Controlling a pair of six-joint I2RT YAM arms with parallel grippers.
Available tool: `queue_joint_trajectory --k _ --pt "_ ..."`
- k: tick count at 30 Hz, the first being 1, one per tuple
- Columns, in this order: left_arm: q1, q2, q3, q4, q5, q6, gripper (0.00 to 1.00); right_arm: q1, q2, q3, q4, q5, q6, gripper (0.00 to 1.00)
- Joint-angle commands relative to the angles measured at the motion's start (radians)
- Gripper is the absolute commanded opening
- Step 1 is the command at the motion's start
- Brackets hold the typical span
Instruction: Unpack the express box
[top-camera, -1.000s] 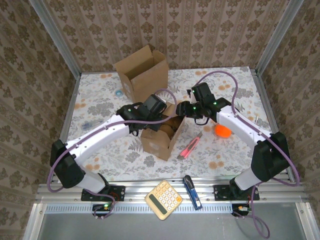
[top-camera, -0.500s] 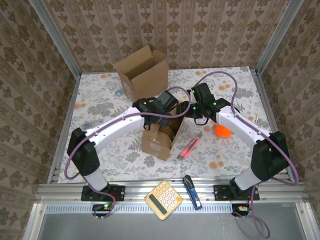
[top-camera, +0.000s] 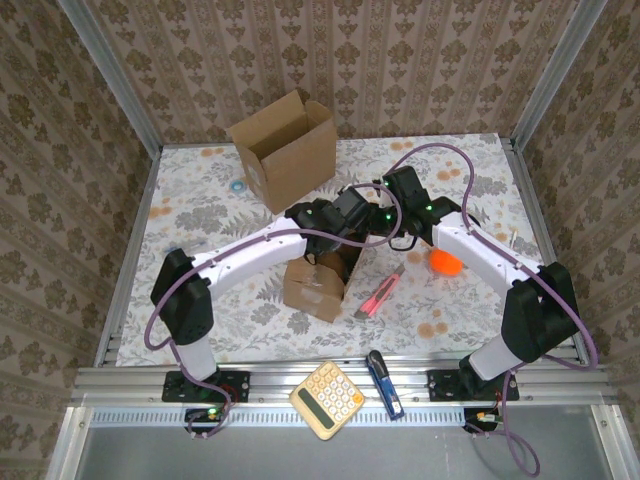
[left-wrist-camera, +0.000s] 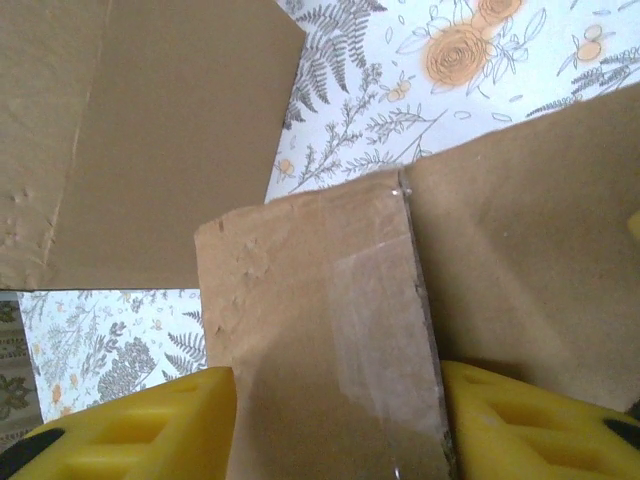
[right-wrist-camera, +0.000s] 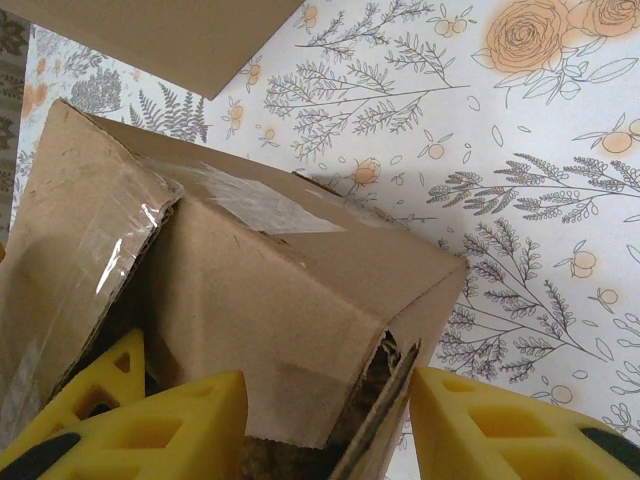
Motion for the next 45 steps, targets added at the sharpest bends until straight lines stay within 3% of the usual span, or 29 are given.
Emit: queue_joint_trajectory --k 1,5,8,14,27,45 --pt "-0.007 0.002 0.019 0.05 -0.061 0.055 0.5 0.0 0.015 -0.013 -0.006 -0.042 -0.024 0.45" --pt "-0.008 0.015 0.016 0.076 -0.072 0.085 0.44 0.002 0.022 -0.014 0.002 -0.046 -0.021 0.45" --pt "-0.008 0.027 0.012 0.095 -0.082 0.105 0.35 0.002 0.026 -0.019 0.005 -0.045 -0.018 0.45" --pt "-0.008 0.03 0.009 0.099 -0.094 0.114 0.0 0.005 0.046 -0.022 0.014 -0.012 0.013 0.44" --pt "0.017 -0.101 -0.041 0.124 0.01 0.063 0.0 0.011 0.125 -0.033 0.045 0.072 0.072 0.36" --pt "0.193 -0.375 -0.204 0.175 0.266 -0.091 0.0 0.01 0.151 -0.056 0.011 0.126 0.076 0.29"
